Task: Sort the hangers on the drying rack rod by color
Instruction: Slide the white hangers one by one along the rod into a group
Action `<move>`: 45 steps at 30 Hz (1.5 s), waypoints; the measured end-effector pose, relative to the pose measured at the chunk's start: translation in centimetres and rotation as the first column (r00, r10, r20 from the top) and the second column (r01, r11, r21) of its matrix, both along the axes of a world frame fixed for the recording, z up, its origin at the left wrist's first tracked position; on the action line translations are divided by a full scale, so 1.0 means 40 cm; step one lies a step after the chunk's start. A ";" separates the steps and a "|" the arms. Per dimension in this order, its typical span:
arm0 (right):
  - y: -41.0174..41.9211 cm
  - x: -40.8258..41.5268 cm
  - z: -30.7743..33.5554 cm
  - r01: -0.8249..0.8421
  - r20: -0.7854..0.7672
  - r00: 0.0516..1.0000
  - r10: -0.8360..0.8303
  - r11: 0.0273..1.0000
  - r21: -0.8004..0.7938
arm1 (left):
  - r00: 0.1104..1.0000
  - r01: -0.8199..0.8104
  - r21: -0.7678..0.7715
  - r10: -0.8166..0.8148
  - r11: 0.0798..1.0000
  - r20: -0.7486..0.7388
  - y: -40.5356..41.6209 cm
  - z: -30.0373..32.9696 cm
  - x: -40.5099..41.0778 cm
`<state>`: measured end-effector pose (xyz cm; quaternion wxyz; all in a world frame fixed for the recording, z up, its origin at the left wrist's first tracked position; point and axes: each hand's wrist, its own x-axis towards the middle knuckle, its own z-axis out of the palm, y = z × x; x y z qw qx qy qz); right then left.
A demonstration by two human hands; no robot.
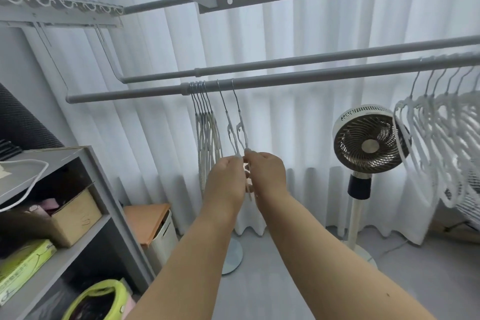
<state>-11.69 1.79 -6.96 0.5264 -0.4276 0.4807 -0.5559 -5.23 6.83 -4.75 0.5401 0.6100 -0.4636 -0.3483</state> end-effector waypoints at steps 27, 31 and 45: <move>0.066 -0.364 0.031 0.189 0.128 0.975 -0.182 0.981 -0.046 | 0.988 0.122 -0.086 -0.112 0.989 0.109 -0.038 -0.037 -0.315; 0.066 -0.405 0.033 0.225 0.164 0.962 -0.217 0.974 -0.031 | 0.980 0.164 -0.086 -0.152 0.983 0.129 -0.044 -0.037 -0.359; 0.068 -0.513 0.045 0.287 0.182 0.943 -0.280 0.958 -0.015 | 0.966 0.242 -0.093 -0.231 0.966 0.120 -0.061 -0.035 -0.470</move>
